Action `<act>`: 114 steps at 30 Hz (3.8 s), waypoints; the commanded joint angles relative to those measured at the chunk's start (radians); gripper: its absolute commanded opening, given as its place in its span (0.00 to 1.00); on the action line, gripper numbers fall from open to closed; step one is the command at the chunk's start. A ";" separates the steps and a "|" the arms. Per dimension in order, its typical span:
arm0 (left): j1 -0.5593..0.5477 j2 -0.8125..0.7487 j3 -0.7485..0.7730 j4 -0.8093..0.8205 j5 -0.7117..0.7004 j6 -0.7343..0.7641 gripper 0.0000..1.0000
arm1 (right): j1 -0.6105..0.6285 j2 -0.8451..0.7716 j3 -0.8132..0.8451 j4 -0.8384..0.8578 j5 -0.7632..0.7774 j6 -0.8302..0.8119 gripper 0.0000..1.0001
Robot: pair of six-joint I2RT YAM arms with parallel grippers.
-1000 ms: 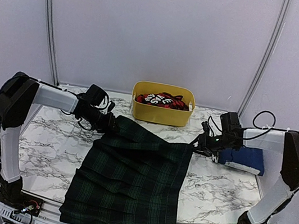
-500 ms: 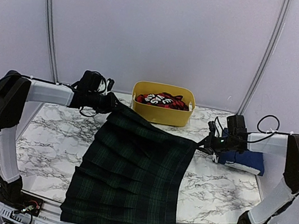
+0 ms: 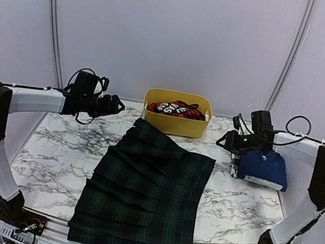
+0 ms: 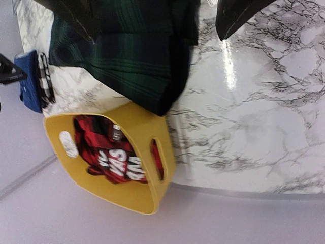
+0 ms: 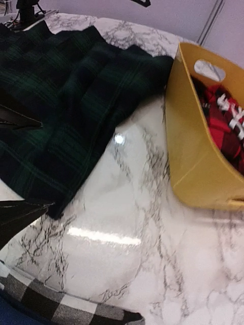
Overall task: Fold and stack the mixed laundry pile
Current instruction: Smooth out the flattened skirt at the center of the board.
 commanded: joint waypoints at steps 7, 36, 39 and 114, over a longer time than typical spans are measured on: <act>-0.232 -0.024 -0.050 -0.188 0.247 0.308 0.48 | 0.205 0.001 -0.056 0.062 -0.166 0.012 0.29; -0.187 0.594 0.565 -0.247 0.046 0.211 0.51 | 0.147 0.301 -0.010 0.009 0.043 -0.055 0.45; -0.185 0.550 0.545 -0.245 0.005 0.237 0.61 | 0.146 0.353 0.068 -0.003 0.036 -0.074 0.47; -0.914 -0.665 -0.729 -0.424 -0.365 -1.126 0.99 | 0.363 -0.598 -0.792 -0.126 -0.138 0.525 0.53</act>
